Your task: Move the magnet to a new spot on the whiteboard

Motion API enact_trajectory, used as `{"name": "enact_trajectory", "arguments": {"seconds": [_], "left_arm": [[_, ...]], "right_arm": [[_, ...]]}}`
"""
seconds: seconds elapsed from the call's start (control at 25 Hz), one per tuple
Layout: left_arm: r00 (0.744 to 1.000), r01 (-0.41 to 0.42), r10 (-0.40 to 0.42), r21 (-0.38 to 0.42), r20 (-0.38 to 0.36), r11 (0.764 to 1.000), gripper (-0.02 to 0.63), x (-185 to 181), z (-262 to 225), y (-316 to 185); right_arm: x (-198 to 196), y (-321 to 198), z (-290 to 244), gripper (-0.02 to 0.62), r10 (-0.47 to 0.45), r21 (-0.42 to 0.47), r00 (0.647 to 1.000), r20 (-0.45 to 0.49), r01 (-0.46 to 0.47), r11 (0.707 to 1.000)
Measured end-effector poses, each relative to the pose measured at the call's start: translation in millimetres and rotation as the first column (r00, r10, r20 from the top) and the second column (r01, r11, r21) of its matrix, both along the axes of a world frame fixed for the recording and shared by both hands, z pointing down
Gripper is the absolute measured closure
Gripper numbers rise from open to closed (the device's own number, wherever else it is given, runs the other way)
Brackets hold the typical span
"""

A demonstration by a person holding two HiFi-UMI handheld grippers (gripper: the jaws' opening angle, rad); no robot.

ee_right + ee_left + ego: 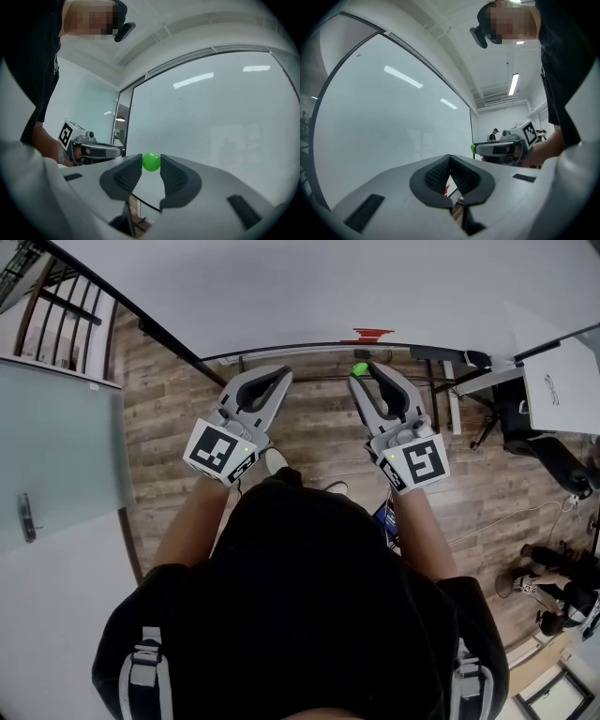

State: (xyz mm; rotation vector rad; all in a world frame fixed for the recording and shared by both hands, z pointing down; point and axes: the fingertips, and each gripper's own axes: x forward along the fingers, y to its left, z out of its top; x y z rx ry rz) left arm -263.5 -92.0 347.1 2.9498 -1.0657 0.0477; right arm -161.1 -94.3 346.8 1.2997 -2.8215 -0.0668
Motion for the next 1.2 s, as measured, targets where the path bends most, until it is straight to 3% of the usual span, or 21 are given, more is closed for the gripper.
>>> {"name": "enact_trajectory", "arguments": {"seconds": [0.28,0.6,1.2], "left_arm": [[1.000,-0.015,0.015,0.002,0.002,1.000,0.604,15,-2,5],[0.999,-0.051,0.051,0.022,0.005,0.998,0.604,75,-9,1],[0.987,-0.160,0.161,0.038,-0.011,0.986,0.604,235,11,13]], "right_arm": [[18,5,-2,0.477,0.023,0.009,1.000,0.010,-0.023,1.000],[83,8,-4,0.476,0.115,0.035,0.993,0.012,-0.115,0.993],[237,19,23,0.476,0.316,0.033,0.949,0.019,-0.316,0.948]]}}
